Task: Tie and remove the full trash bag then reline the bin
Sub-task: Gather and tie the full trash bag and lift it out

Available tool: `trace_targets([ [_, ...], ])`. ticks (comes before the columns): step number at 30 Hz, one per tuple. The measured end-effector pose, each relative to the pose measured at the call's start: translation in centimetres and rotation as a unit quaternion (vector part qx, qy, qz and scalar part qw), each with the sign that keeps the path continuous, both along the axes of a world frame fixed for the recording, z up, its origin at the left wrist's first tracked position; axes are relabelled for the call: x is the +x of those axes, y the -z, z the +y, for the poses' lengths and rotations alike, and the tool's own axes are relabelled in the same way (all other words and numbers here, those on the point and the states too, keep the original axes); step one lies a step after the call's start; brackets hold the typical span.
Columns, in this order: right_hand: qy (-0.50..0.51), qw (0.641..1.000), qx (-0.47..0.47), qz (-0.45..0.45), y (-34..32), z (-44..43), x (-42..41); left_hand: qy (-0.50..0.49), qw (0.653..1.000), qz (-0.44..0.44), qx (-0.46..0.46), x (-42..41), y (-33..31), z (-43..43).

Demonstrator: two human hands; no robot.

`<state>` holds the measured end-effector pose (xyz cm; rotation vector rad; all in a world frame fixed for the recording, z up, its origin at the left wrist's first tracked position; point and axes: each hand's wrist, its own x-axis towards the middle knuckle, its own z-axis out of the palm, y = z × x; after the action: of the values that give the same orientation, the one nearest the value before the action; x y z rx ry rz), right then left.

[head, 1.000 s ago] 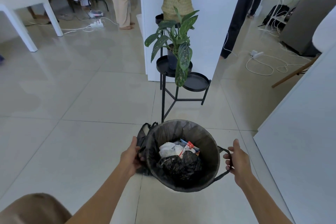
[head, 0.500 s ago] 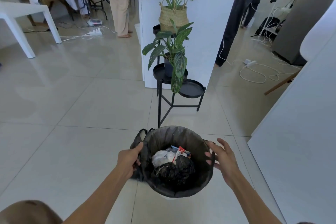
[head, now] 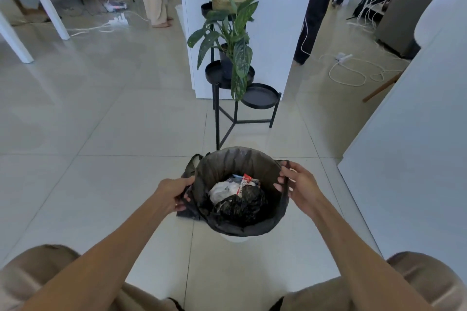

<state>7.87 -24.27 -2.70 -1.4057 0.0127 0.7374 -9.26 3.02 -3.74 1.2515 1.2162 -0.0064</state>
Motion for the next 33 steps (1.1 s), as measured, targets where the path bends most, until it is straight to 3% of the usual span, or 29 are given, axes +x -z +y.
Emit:
trace_targets([
  [5,-0.041,0.999,0.023,-0.024,0.1,0.7,-0.3,-0.008,0.998,-0.039,0.049,0.1,0.4,-0.3],
  [8,-0.046,0.998,0.030,-0.019,-0.3,1.1,-0.2,-0.058,0.990,-0.111,0.064,-0.1,0.6,-1.3],
  [13,-0.046,0.994,0.100,-0.019,-0.4,1.4,-0.4,-0.119,0.963,-0.243,0.015,-0.7,-0.1,-2.6],
  [17,-0.061,0.994,0.076,-0.051,-0.8,1.3,-0.3,-0.123,0.954,-0.272,-0.015,-1.1,-1.7,-2.8],
  [20,-0.058,0.992,0.093,-0.055,-1.4,1.5,-0.3,-0.099,0.967,-0.225,-0.064,-0.8,-3.1,-2.9],
  [26,-0.072,0.985,0.099,-0.118,-4.2,1.9,0.2,0.021,0.990,-0.139,-0.002,-0.3,-5.1,-2.7],
  [30,-0.116,0.985,0.088,-0.097,-6.0,0.9,-0.3,0.053,0.979,-0.185,0.072,-1.0,-6.1,-2.6],
  [33,-0.278,0.950,-0.067,-0.125,-7.5,0.0,-1.1,0.064,0.953,-0.245,0.165,-1.1,-6.8,-2.9],
])
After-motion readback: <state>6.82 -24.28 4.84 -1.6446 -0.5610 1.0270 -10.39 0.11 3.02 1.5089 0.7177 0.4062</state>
